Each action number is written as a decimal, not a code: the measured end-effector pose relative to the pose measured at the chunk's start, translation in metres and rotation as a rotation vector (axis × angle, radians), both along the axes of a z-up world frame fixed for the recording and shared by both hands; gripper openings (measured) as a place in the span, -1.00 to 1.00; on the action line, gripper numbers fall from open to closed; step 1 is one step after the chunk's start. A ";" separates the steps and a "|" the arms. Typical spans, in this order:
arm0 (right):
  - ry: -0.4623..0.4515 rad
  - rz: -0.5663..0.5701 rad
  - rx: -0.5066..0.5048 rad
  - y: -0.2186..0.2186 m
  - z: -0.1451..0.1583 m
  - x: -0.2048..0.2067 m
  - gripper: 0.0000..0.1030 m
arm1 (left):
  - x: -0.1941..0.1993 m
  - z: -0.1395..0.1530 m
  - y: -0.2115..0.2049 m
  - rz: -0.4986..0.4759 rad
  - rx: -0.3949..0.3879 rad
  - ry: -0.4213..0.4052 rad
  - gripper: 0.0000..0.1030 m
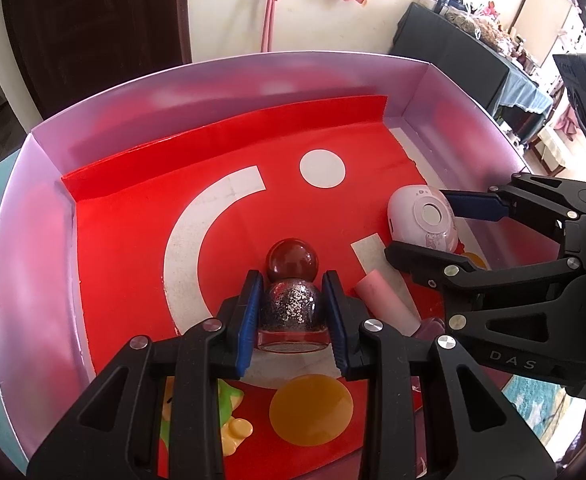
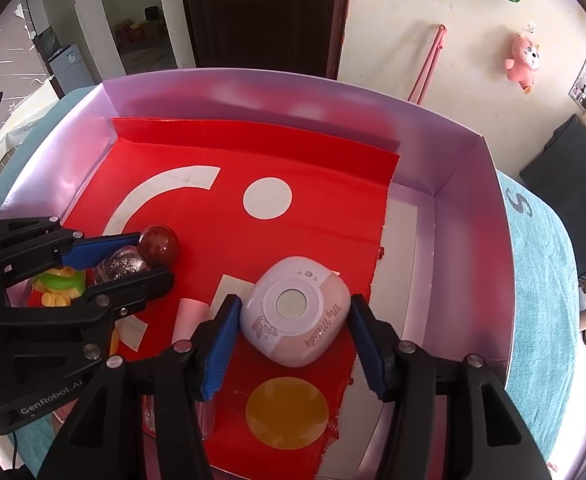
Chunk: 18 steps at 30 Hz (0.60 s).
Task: Organize rigid objects
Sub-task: 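Lower both held objects onto the red floor and open both grippers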
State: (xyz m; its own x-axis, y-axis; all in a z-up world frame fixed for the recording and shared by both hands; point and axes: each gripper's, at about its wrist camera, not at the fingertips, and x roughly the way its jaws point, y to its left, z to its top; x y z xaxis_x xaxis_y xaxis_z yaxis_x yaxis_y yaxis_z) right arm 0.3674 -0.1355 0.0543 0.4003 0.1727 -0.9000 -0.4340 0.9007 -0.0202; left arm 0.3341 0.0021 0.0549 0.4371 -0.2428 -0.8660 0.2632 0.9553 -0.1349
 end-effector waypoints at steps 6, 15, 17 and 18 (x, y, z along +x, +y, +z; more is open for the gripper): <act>0.006 -0.001 0.007 0.000 0.001 0.001 0.12 | 0.000 0.001 0.001 0.011 -0.017 0.004 -0.43; 0.002 0.002 0.008 0.000 0.006 -0.001 0.20 | -0.006 0.011 0.003 0.010 -0.044 -0.015 -0.42; -0.003 0.001 0.008 0.000 0.008 -0.003 0.21 | -0.008 0.015 0.004 0.009 -0.057 -0.019 -0.42; -0.005 0.000 0.009 0.000 0.010 -0.003 0.22 | -0.009 0.015 0.005 0.008 -0.063 -0.020 -0.42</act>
State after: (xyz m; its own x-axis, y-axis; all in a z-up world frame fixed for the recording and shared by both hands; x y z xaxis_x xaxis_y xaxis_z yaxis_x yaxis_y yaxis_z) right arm 0.3644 -0.1353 0.0639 0.4050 0.1807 -0.8963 -0.4343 0.9007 -0.0146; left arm 0.3252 0.0067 0.0702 0.4567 -0.2929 -0.8400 0.2591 0.9471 -0.1894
